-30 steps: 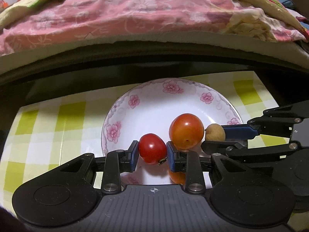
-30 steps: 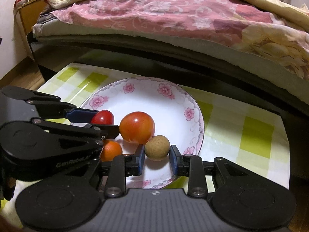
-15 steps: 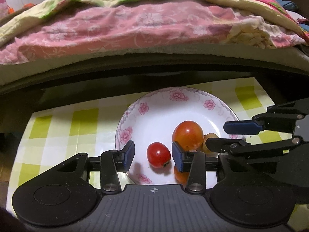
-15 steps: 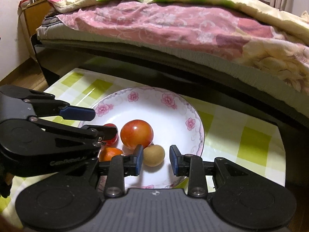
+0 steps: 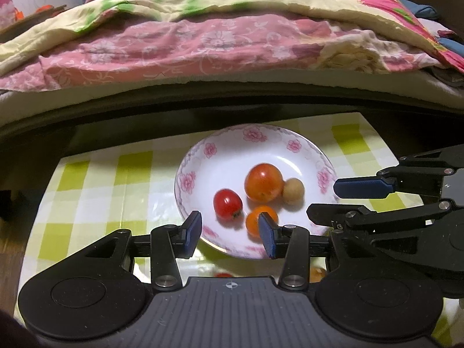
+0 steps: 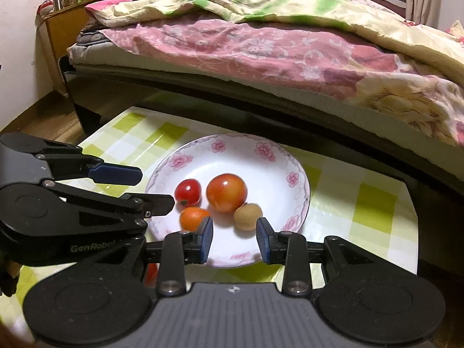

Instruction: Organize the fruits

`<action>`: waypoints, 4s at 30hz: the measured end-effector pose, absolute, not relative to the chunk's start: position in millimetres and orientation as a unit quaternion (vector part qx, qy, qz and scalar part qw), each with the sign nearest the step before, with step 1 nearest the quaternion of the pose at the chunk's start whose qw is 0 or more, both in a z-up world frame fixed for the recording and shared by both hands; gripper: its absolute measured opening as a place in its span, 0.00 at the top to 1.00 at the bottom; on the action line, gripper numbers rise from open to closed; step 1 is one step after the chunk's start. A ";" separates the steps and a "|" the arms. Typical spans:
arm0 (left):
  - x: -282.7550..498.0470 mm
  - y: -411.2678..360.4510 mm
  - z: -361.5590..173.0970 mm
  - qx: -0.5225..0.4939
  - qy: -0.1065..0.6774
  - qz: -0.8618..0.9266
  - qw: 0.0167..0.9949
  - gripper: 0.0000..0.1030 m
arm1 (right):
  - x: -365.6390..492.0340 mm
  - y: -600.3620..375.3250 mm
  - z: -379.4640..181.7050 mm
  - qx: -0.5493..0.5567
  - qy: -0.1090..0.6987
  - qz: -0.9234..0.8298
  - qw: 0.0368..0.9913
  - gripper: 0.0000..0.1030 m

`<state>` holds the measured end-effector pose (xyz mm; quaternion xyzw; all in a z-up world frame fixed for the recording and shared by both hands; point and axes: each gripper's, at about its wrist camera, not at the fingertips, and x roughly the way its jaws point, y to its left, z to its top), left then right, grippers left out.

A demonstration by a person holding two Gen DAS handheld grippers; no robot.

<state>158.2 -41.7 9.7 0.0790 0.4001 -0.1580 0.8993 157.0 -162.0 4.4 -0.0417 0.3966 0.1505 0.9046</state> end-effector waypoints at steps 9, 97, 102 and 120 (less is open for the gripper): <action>118.7 -41.7 15.0 0.085 0.410 -0.169 0.892 0.50 | 114.8 -159.2 13.0 -0.040 0.410 0.147 0.899 0.66; 76.3 -41.9 -38.6 0.044 0.468 -0.218 0.855 0.61 | 141.3 -163.1 -25.7 0.022 0.485 0.164 0.858 0.65; 76.8 -41.1 -37.2 0.042 0.469 -0.221 0.854 0.60 | 149.3 -152.4 -32.2 0.025 0.495 0.172 0.852 0.65; 78.8 -41.2 -37.3 0.046 0.473 -0.219 0.852 0.60 | 146.5 -159.2 -28.5 0.010 0.498 0.165 0.851 0.74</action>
